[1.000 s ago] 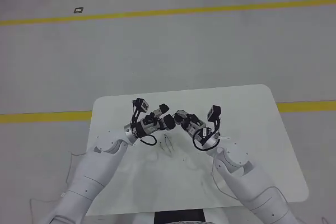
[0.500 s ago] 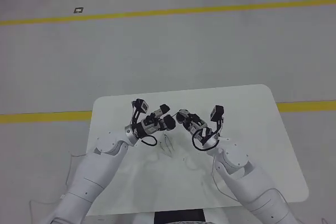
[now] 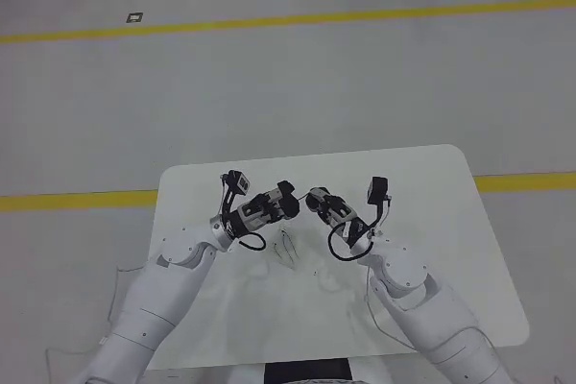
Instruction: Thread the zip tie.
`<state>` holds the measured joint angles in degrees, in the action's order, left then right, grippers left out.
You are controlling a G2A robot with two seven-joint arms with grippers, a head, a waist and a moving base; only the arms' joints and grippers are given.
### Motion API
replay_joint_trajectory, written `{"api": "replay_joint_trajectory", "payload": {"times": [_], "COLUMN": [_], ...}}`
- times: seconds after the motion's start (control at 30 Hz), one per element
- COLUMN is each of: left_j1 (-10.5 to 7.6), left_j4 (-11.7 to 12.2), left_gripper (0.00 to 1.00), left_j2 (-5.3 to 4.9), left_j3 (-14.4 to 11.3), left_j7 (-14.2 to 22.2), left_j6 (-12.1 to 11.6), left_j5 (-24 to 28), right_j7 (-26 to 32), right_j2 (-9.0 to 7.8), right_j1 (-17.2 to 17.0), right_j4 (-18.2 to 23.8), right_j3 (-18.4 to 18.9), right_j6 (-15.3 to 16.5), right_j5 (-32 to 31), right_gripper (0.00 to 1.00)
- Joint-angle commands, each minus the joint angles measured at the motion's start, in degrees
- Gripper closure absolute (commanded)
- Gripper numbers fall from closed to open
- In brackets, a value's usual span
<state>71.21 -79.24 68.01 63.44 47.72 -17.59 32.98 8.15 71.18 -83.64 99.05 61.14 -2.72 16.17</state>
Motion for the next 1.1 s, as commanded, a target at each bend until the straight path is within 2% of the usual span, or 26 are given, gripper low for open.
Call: {"api": "replay_joint_trajectory", "payload": {"times": [0.0,0.23,0.63,1.07], "left_j1": [-0.06,-0.50,-1.31,-1.66], "left_j4": [0.05,0.22,1.02,1.40], "left_gripper": [0.57,0.59,0.63,0.68], "left_j2": [-0.06,-0.20,-0.12,-0.13], "left_j3": [0.07,0.03,-1.00,-1.58], "left_j7": [0.02,-0.16,-0.92,-1.69], "left_j6": [0.08,0.36,0.30,-0.19], "left_j5": [0.01,-0.04,0.08,0.36], "right_j7": [-0.34,-0.46,1.53,2.01], "right_j2": [0.03,0.19,0.75,1.10], "right_j1": [0.06,0.04,0.34,0.52], "right_j4": [-0.14,-0.05,-0.50,-0.90], "right_j3": [0.07,-0.01,-0.24,-0.54], "right_j6": [-0.12,-0.23,0.48,0.55], "right_j5": [-0.89,-3.56,-1.21,-3.58], "right_gripper": [1.00,1.00,1.00,1.00]}}
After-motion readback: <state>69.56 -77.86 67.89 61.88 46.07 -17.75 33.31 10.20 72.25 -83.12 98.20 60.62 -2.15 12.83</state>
